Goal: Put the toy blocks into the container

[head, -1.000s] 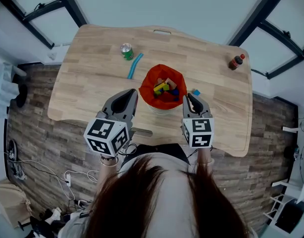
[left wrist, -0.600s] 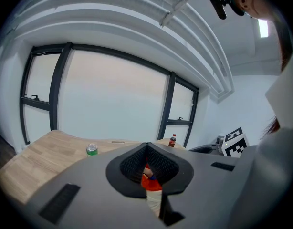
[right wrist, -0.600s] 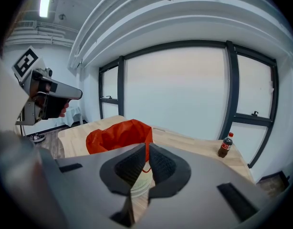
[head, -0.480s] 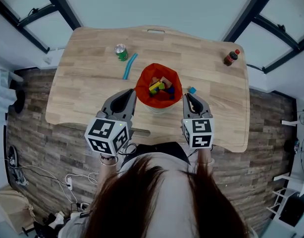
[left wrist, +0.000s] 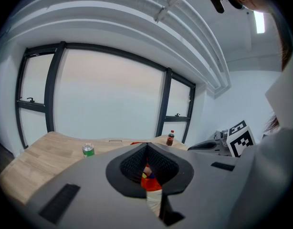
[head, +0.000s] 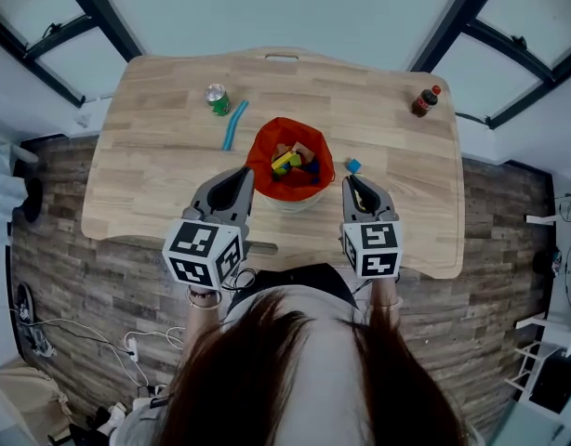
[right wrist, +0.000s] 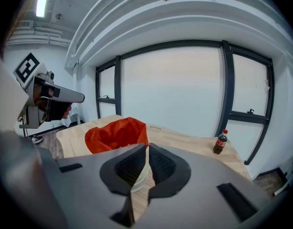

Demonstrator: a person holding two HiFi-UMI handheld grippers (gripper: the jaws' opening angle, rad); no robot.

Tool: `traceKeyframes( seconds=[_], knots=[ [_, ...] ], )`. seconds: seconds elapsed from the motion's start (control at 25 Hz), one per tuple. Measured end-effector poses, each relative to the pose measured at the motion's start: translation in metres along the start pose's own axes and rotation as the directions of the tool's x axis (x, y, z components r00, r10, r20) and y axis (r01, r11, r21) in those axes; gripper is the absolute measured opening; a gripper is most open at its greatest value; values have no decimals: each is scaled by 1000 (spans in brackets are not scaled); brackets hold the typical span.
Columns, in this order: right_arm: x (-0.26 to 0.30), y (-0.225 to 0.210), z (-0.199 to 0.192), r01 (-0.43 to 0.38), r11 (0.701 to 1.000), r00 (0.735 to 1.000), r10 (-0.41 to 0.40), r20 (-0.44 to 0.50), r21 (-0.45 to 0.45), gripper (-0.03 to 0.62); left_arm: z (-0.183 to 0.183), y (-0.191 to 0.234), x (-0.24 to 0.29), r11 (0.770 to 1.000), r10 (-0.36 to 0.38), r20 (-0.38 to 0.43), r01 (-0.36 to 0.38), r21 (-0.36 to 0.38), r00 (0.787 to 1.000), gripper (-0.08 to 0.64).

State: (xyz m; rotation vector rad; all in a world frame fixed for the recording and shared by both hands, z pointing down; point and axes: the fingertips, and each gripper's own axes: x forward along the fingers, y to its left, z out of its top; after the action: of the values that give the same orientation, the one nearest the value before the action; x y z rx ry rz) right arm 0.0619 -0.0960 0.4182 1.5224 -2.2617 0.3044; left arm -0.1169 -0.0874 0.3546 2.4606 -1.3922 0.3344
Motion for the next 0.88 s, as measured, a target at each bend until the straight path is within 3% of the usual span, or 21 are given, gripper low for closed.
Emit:
traceKeyframes(
  seconds=[0.88],
  knots=[
    [-9,-10,-8,31,999,999,-31,-16,26,44,-7,-2,11,1000,-14,-18,14,9,1000,9]
  ],
)
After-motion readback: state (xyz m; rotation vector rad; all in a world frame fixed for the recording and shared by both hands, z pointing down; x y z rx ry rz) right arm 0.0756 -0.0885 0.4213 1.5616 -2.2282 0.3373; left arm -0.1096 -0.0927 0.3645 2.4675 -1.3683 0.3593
